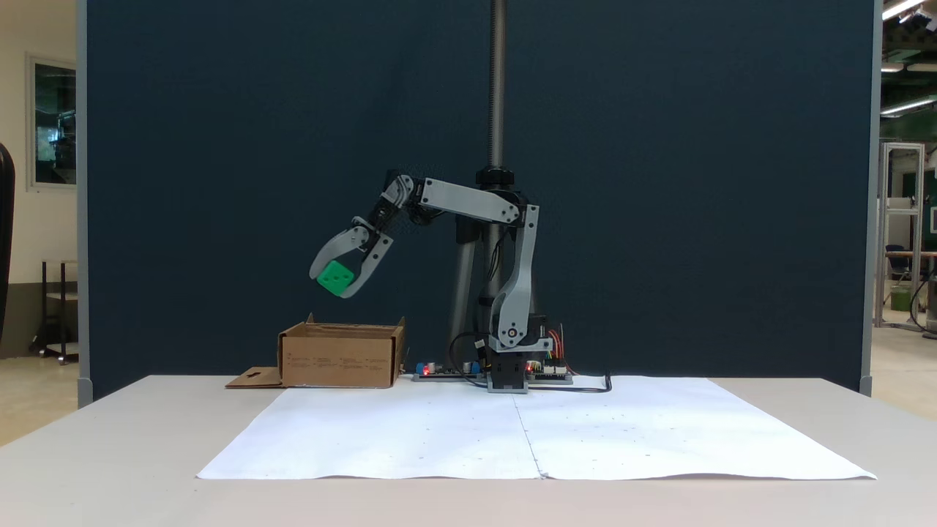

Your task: Grasp a green dice and put it in the bin.

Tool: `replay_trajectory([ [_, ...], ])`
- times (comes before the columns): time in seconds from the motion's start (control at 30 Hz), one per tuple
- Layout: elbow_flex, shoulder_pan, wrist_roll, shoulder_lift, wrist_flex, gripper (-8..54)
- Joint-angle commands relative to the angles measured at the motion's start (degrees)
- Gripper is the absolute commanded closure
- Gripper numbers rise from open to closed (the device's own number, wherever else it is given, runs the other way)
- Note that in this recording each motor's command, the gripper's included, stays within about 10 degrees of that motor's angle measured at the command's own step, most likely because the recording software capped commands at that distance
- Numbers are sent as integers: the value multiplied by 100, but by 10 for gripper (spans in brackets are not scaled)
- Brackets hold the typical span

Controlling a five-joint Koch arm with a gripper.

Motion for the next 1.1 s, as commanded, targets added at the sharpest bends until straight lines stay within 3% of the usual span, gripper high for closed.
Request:
replay_trajectory([
  [0.0,-483,448,-791,-123,18,334],
  [0.4,-686,2083,-2241,-1389,141,334],
  [0.67,-598,2250,-2426,-1714,360,329],
  [0.7,-598,2250,-2426,-1714,308,310],
  [0.77,-589,2250,-2417,-1802,308,131],
  [0.87,-589,2241,-2408,-1819,334,53],
  [1.07,-589,2162,-2382,-1556,316,52],
])
